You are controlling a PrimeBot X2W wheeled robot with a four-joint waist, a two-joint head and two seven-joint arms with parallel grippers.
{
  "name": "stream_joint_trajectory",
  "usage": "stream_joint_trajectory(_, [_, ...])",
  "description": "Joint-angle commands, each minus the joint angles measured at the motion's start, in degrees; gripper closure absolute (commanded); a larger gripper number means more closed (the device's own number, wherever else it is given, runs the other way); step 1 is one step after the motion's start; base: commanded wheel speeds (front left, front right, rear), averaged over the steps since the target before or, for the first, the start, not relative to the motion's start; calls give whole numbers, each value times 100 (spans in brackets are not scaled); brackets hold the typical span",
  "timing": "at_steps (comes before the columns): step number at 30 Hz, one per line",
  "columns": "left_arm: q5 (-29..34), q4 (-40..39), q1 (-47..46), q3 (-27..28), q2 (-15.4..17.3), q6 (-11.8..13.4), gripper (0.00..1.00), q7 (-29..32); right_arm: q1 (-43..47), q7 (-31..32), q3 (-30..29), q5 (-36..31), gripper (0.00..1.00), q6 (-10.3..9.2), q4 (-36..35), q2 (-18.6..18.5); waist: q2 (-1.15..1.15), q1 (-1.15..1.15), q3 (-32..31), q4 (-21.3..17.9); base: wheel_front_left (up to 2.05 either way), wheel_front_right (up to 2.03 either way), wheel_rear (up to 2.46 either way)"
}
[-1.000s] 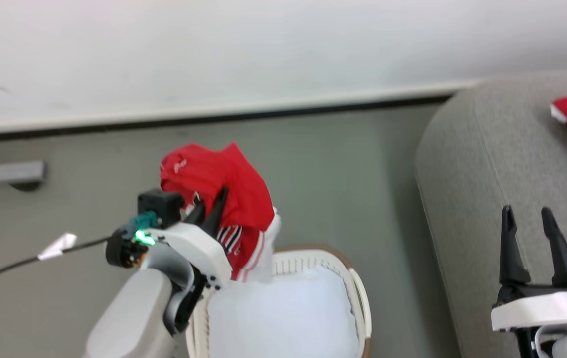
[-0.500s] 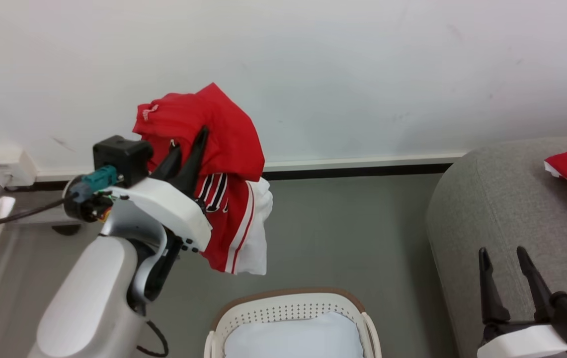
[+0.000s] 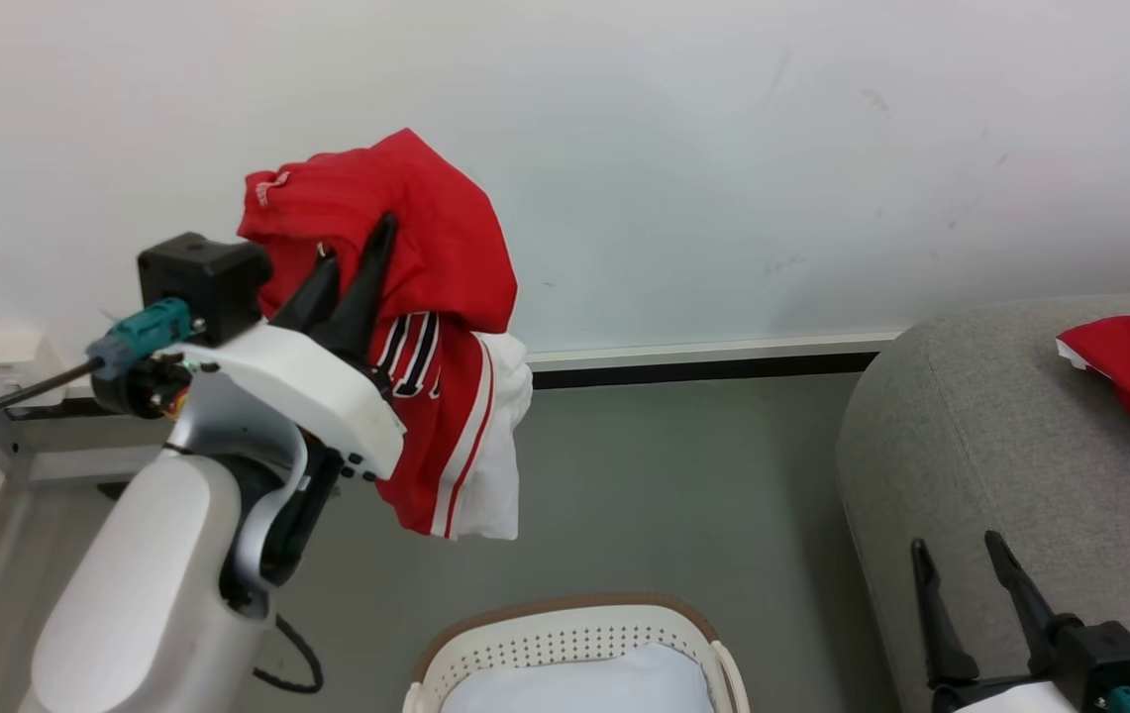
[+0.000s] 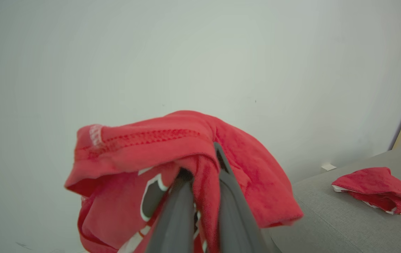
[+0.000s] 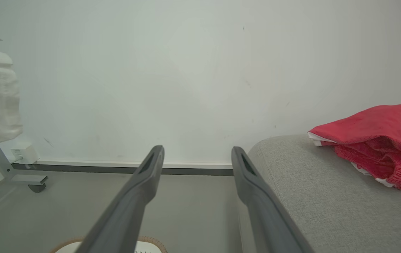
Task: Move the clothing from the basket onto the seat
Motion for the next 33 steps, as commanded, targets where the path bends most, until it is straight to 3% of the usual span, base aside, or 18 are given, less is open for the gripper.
stream_joint_trajectory(1, [-40, -56, 20, 15, 38, 26, 100, 16, 20, -13, 36, 6, 0, -13, 2, -21, 0, 0, -2, -6, 0, 0, 0])
stream_joint_trajectory(6, [-57, -141, 26, -56, 3, 30, 100, 59, -135, -12, 433, -105, 0, -13, -9, -17, 0, 0, -17, -10, 0, 0, 0])
stream_joint_trajectory(14, [-105, -120, -103, -138, -72, -7, 100, 82, -972, -13, 2061, 282, 0, -13, 265, -114, 0, 0, -21, -2, 0, 0, 0])
stream_joint_trajectory(22, [-158, -34, -195, -253, -180, -42, 100, 31, -2134, -12, 3566, 1101, 0, -13, 567, -70, 0, 0, 19, 90, 0, 0, 0])
stream_joint_trajectory(33, [-204, 109, -337, -455, -390, -108, 100, -30, -3244, -12, 4374, 2040, 0, -13, 788, -17, 0, 0, 111, 303, 0, 0, 0])
